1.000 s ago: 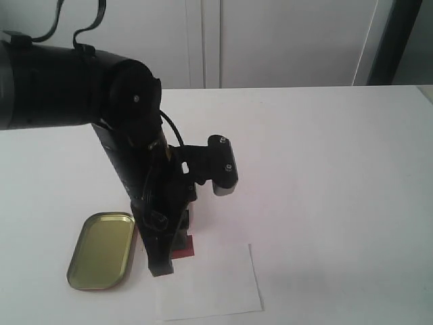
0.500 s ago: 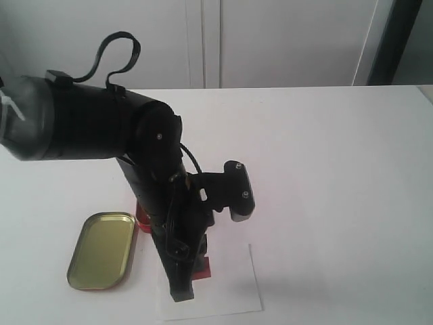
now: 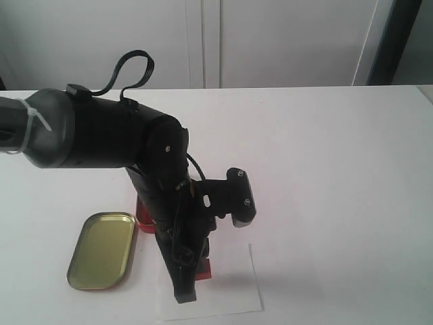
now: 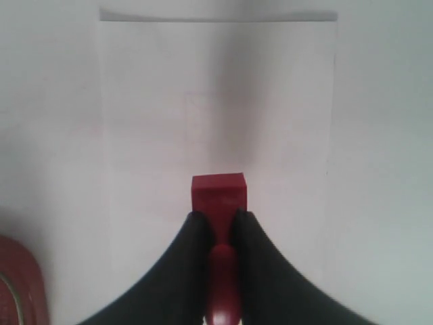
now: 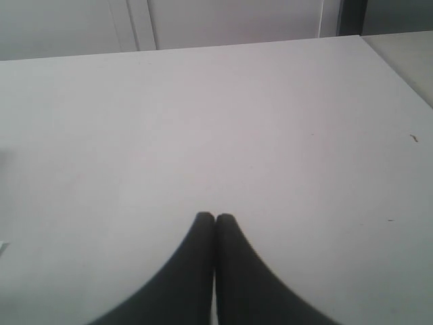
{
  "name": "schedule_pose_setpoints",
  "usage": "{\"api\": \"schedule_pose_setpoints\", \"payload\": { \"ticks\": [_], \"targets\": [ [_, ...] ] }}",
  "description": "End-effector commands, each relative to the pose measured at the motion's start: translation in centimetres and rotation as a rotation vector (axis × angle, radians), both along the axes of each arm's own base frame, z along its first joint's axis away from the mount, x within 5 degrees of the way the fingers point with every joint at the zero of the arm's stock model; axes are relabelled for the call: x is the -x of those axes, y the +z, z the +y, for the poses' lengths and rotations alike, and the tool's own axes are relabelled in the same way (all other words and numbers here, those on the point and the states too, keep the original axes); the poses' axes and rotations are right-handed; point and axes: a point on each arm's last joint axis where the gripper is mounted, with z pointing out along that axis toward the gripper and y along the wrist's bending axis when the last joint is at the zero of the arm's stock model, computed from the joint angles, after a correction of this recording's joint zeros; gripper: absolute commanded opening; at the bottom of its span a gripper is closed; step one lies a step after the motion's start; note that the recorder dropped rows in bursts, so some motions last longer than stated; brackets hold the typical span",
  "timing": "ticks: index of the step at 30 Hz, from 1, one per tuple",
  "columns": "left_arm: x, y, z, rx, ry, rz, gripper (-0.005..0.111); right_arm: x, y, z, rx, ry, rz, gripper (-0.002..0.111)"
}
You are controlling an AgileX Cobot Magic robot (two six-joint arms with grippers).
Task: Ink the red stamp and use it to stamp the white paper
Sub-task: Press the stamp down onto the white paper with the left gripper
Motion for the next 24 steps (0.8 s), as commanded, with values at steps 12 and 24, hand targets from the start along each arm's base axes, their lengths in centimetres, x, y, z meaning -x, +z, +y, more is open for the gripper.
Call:
{"api": "schedule_pose_setpoints", "payload": {
  "ticks": [12, 24],
  "targets": [
    [-0.1, -3.7, -0.4, -0.082, -0.007, 0.055, 0.0, 0.0, 0.1, 0.0, 0.0, 0.001, -0.016, 0.0],
    [0.0, -6.9, -0.4, -0.156, -0.004, 0.129, 0.0, 0.0, 0.1, 0.0, 0.0, 0.001, -0.016, 0.0]
  ]
}}
